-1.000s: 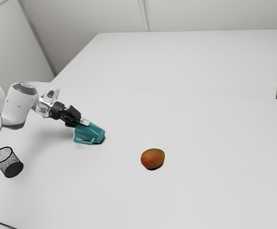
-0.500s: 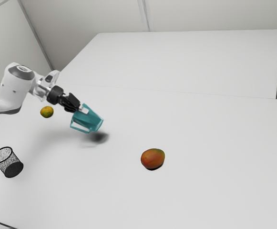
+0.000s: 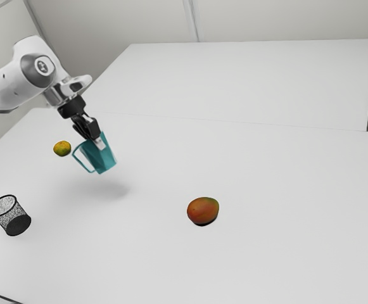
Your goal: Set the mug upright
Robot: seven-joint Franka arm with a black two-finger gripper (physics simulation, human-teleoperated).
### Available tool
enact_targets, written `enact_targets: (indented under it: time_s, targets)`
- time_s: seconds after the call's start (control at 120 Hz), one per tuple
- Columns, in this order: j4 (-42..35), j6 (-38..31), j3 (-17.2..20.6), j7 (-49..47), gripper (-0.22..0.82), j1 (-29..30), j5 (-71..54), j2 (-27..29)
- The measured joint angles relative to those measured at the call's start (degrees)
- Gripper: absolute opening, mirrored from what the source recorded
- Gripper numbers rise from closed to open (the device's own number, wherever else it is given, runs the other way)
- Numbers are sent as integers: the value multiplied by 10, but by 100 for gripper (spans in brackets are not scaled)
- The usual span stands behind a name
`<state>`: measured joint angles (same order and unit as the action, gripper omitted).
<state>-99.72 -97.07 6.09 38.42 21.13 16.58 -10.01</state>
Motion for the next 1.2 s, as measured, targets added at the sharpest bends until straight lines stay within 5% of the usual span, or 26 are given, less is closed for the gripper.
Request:
enact_targets:
  time_s: [0.358, 0.892, 1.2]
  targets:
    - [-117, -103, 33, -111, -17, -19, -126, 88]
    - [-242, -333, 56, -239, -17, -48, -221, 112]
    - [-297, -387, 61, -294, -17, -48, -232, 132]
